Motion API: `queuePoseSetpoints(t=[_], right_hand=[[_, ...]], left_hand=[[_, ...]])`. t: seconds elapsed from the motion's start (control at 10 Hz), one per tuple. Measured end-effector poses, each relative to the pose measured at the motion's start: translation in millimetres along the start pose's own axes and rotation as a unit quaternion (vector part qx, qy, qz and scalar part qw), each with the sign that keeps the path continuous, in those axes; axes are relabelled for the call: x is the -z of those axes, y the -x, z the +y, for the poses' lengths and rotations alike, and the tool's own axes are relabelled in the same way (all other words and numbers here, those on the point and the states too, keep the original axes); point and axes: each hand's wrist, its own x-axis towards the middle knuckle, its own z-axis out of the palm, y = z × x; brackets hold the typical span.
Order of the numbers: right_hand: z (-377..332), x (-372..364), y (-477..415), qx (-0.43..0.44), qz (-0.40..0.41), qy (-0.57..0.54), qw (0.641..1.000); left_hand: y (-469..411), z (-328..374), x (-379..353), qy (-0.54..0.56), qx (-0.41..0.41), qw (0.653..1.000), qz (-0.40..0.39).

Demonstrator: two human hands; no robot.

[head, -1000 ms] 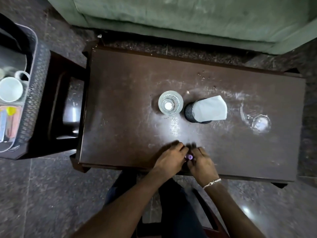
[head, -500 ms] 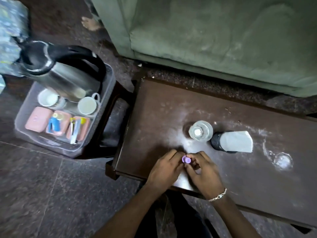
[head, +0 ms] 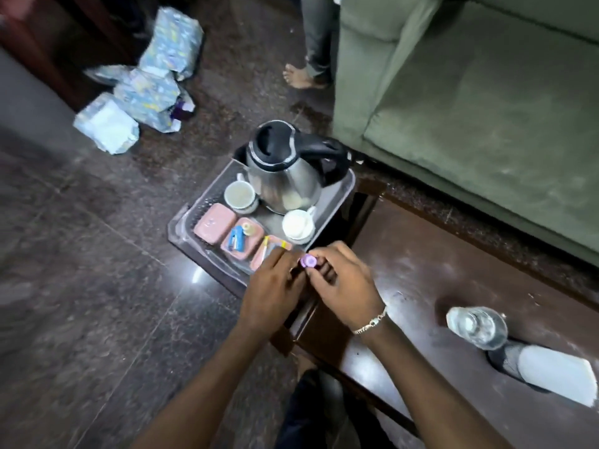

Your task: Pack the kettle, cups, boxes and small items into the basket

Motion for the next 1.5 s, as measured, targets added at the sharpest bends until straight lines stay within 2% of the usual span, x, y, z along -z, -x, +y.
queuePoseSetpoints(t=[0.2, 0.4, 0.6, 1.0, 1.1, 1.3, 1.5], right_hand=[[-48, -69, -74, 0.053, -0.076, 0.022, 0.995], [-73, -135, -124, 0.083, -0.162, 0.138, 0.974], [-83, -173, -159, 0.069, -0.2, 0.184, 0.96], [-78, -183, -173, 0.029, -0.217, 0.172, 0.96], [-79, -180, -170, 0.024, -0.215, 0.16, 0.963], [-72, -157, -144, 0.056, -0.112, 0.122, 0.985], [-33, -110, -91, 0.058, -0.013, 0.068, 0.996]], left_hand=[[-20, -65, 57, -0.055, 0.096, 0.99, 0.09], [-34, -114, 79, -0.173, 0.155, 0.964, 0.127], [-51, -134, 87, -0.207, 0.228, 0.949, 0.07], [-63, -146, 82, -0.211, 0.252, 0.944, 0.039], [-65, -140, 85, -0.21, 0.263, 0.941, 0.026], [-61, -126, 92, -0.216, 0.218, 0.952, 0.008], [-48, -100, 87, -0.21, 0.148, 0.964, 0.071]])
